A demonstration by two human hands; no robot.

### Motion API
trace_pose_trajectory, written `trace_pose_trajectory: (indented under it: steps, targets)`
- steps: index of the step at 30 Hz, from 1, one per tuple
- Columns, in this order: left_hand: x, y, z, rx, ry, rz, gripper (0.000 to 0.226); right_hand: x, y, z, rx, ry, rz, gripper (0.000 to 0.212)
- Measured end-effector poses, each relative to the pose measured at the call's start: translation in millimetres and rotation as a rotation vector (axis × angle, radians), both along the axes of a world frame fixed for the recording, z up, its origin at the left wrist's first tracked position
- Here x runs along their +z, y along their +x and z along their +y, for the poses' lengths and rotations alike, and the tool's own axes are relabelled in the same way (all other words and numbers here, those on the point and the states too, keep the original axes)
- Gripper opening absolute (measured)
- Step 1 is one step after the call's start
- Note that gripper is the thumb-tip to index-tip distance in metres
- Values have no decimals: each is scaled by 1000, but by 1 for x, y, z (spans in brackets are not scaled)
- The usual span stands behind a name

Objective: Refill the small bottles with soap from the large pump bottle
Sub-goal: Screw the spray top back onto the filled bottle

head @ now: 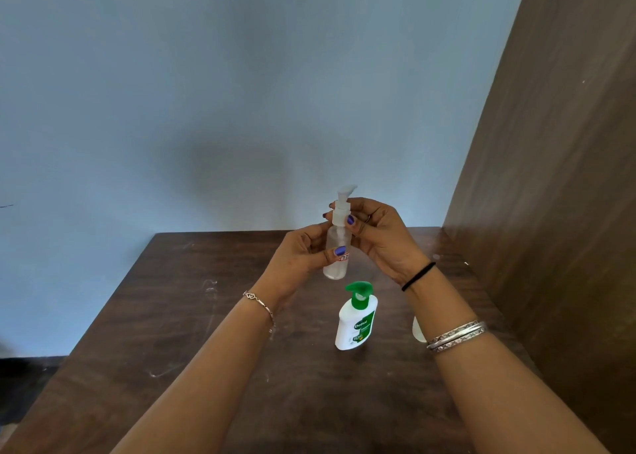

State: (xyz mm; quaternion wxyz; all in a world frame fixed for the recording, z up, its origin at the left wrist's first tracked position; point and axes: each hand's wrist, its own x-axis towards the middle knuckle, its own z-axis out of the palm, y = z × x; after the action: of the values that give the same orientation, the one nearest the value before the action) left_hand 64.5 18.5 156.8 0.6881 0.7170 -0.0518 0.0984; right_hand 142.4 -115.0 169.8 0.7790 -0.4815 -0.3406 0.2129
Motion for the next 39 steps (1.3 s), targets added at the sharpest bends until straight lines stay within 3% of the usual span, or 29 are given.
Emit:
trace_pose_trajectory:
  steps: [14, 19, 21, 25, 31, 34, 37, 39]
  targets:
    - [9, -2, 0, -60, -74, -8, 36, 4, 3, 1, 70, 58, 18, 45]
    - [7, -1, 0, -34, -33, -11, 32, 4, -1, 4, -18, 51, 87, 77]
    - [6, -1, 2, -19, 0, -4, 32, 6, -5, 2, -46, 28, 79, 68]
    - [7, -2, 2, 11, 54, -16, 33, 9, -9, 2, -258, -114, -59, 30]
    - [7, 0, 0, 72, 100, -22, 26, 13, -12, 8, -480, -278, -255, 40]
    - [9, 1, -1, 96, 110, -35, 29, 14, -13, 6, -326, -280, -274, 33]
    - [8, 0, 1, 105, 94, -36, 35, 17, -17, 0, -83, -95, -53, 38]
    - [8, -1, 0, 99, 88, -27, 34, 17, -17, -2, -67, -82, -35, 31]
